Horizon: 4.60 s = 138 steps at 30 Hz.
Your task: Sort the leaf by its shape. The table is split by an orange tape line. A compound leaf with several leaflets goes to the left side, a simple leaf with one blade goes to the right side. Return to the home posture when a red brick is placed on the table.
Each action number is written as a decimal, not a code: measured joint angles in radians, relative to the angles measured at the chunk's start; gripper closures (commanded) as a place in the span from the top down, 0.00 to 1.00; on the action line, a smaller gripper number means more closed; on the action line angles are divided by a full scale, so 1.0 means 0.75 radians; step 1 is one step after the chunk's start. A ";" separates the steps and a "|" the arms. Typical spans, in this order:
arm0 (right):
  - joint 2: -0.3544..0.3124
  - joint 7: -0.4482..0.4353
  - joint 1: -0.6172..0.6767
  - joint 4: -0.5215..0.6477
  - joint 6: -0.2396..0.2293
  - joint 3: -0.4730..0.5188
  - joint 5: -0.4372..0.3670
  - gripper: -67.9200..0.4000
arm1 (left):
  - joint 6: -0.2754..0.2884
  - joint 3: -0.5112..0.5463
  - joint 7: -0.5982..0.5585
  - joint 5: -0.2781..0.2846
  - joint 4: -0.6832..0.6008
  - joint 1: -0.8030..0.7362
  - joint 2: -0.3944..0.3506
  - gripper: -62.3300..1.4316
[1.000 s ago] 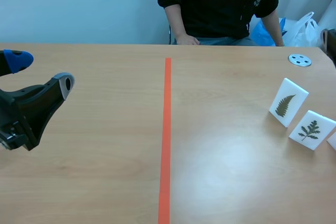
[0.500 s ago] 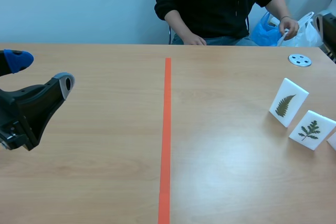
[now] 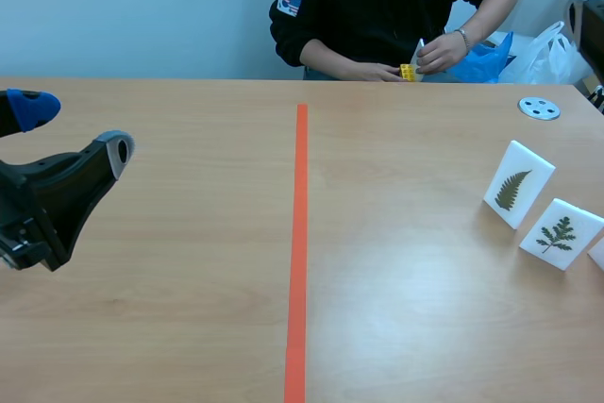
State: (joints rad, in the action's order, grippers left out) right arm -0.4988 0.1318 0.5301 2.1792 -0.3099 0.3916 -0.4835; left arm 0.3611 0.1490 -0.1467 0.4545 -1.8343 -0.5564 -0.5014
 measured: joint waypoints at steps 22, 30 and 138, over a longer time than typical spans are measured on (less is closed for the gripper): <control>0.000 -0.104 -0.004 -0.277 -0.155 -0.041 -0.111 0.85 | -0.001 0.000 -0.019 0.000 0.000 0.000 0.000 0.85; 0.000 -0.023 -0.004 -0.277 -0.155 -0.135 -0.112 0.85 | -0.001 0.000 -0.019 0.000 0.000 0.000 0.000 0.85; 0.000 0.011 -0.004 -0.277 -0.155 -0.141 -0.112 0.85 | -0.013 -1.108 -0.150 -0.262 1.452 1.137 0.344 0.21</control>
State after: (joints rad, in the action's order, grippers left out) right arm -0.4988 0.1402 0.5270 1.9717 -0.4263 0.2855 -0.5674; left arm 0.3515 -0.6819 -0.2592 0.2577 -0.7456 0.2962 -0.2436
